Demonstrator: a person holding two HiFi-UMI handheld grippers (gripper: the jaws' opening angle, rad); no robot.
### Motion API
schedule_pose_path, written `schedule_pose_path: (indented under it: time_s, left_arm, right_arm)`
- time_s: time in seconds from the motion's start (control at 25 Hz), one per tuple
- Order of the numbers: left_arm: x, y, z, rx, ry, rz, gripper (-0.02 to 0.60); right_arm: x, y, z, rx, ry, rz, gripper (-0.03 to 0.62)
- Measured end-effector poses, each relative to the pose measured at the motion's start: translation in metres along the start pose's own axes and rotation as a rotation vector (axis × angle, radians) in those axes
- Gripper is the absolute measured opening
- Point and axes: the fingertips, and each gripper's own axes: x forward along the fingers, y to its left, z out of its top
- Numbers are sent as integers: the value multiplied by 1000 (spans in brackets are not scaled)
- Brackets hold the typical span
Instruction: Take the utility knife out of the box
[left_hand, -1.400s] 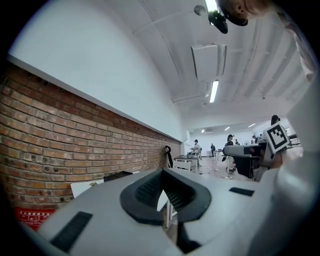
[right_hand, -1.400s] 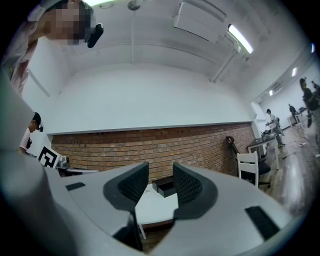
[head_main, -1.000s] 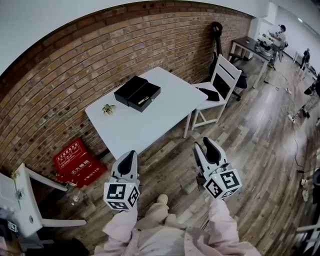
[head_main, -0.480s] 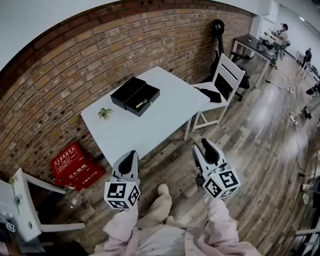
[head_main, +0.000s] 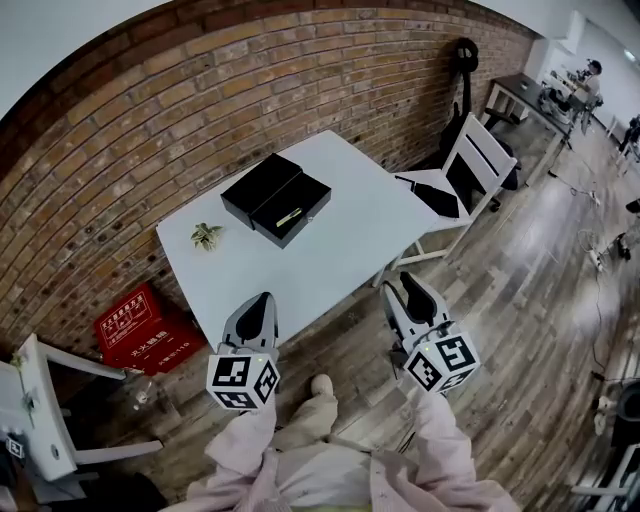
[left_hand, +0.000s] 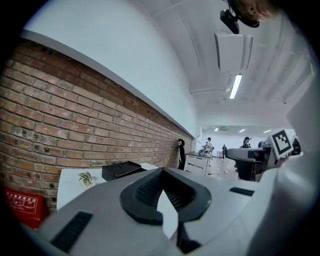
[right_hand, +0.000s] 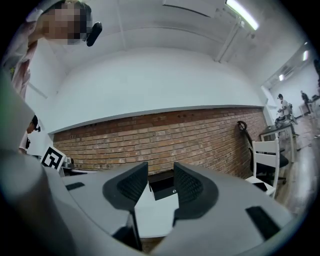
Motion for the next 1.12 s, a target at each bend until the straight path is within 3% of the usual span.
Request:
schedule_pose_path:
  time_s: [0.4, 0.8, 1.12]
  left_arm:
    - [79, 26, 3, -35, 17, 28, -9]
    - [117, 47, 2, -71, 35, 54, -9]
    - [138, 67, -8, -129, 53, 141, -9]
  right_arm:
    - [92, -37, -8, 11, 41, 69, 143]
    - [139, -59, -17, 33, 58, 97, 143]
    - [187, -74, -29, 40, 101, 182, 143]
